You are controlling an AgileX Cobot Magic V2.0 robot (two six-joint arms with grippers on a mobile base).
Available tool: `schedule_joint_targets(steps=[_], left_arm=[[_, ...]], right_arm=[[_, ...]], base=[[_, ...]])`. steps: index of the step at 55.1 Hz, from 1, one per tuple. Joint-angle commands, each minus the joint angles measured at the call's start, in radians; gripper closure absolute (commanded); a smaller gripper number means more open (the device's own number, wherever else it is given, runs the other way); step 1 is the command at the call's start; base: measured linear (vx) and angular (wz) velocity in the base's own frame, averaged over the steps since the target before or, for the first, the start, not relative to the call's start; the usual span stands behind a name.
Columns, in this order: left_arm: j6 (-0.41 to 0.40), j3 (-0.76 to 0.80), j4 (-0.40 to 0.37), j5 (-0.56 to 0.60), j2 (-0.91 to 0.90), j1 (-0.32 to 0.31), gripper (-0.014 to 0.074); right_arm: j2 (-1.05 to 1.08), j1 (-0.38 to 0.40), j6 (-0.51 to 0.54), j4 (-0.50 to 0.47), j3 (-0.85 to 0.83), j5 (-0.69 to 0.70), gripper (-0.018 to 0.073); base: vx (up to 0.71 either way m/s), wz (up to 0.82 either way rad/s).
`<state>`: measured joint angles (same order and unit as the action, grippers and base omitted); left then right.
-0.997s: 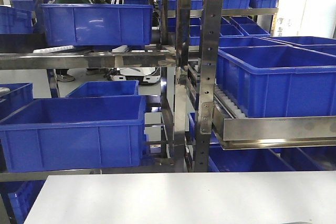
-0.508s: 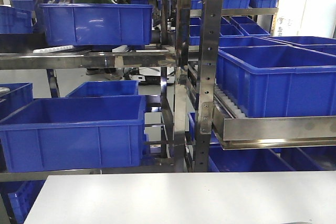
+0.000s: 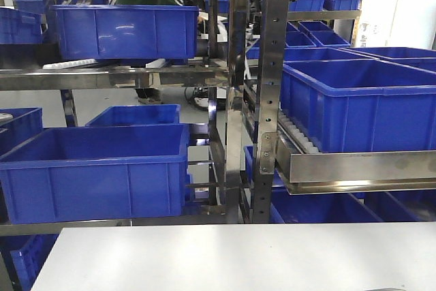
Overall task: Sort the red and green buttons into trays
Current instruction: 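Grasp the green-capped push button with the left gripper and lift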
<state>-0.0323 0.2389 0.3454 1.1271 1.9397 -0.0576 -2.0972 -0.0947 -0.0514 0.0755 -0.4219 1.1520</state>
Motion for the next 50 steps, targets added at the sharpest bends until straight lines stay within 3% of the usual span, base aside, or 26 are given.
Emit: schedule_joint_targets(steps=[1, 14, 27, 32, 43, 50], left_arm=[[0.019, 0.033, 0.021, 0.244, -0.007, -0.005, 0.0062], [0.015, 0.127, 0.081, 0.244, 0.029, -0.005, 0.0062], [-0.064, 0.218, 0.177, 0.244, 0.087, -0.005, 0.0095], [-0.099, 0.236, 0.177, 0.244, 0.097, -0.005, 0.0184], [-0.124, 0.236, 0.172, 0.245, 0.083, -0.005, 0.0605], [-0.209, 0.236, 0.172, 0.241, 0.043, -0.004, 0.0603]], right_arm=[[0.039, 0.007, 0.005, -0.002, -0.005, 0.168, 0.0564], [0.039, 0.007, 0.002, -0.001, -0.005, 0.150, 0.0564], [0.039, 0.007, 0.002, -0.005, -0.005, 0.141, 0.0563], [0.039, 0.007, 0.002, -0.005, -0.005, 0.141, 0.0563], [0.039, 0.007, 0.002, -0.005, -0.005, 0.141, 0.0563], [0.045, 0.007, -0.003, 0.014, -0.005, 0.157, 0.0564]], base=[[0.00, 0.00], [0.00, 0.00], [0.00, 0.00], [0.00, 0.00], [0.00, 0.00], [0.00, 0.00]])
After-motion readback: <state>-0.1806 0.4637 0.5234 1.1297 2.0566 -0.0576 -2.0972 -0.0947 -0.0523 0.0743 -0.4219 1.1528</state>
